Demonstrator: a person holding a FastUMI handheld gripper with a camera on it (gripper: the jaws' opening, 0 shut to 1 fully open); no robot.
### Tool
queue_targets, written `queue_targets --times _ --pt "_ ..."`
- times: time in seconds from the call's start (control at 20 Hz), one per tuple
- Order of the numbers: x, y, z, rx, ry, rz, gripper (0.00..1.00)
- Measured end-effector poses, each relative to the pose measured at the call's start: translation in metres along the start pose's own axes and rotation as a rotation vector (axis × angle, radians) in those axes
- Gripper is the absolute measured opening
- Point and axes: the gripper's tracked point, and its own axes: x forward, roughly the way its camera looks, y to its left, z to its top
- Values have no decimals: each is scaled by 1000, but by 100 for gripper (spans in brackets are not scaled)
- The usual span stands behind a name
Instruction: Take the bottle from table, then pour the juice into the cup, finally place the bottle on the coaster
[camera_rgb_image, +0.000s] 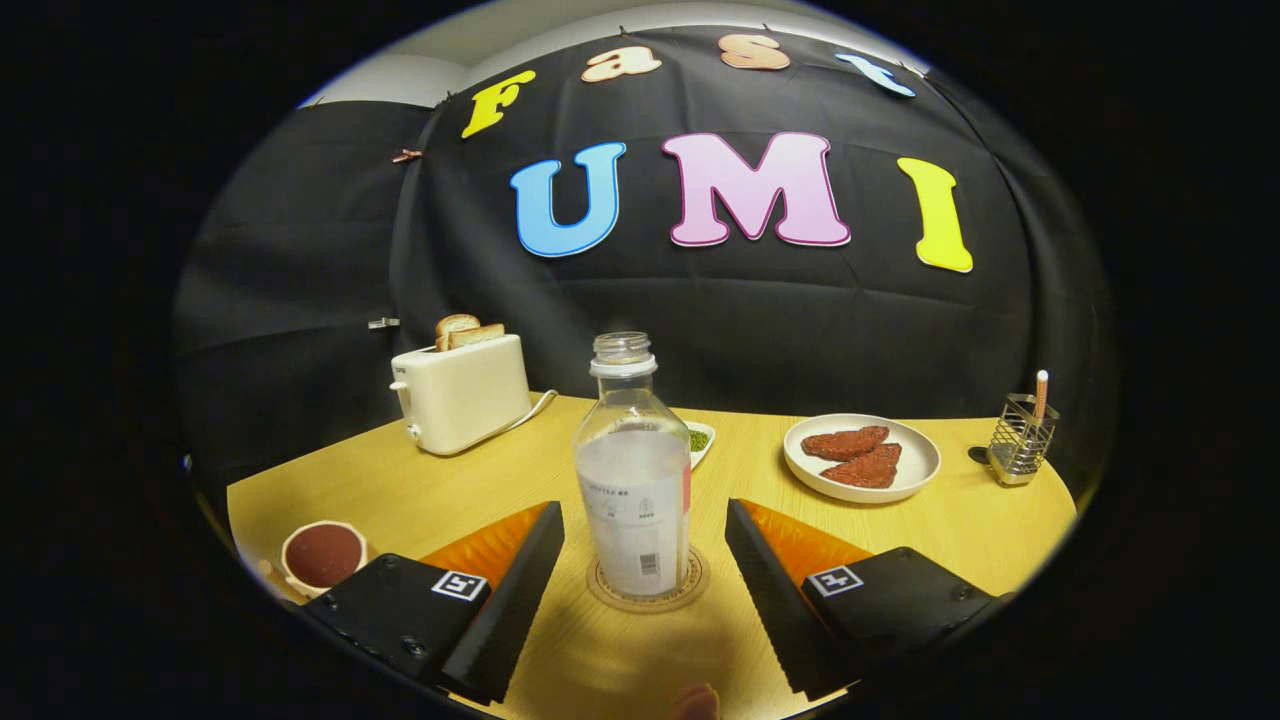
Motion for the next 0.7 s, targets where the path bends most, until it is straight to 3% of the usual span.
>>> queue_targets --times 0.4,0.7 --pt "-87 16 58 7 -44 -5 99" --pt "-152 -15 129 -37 -116 -119 99"
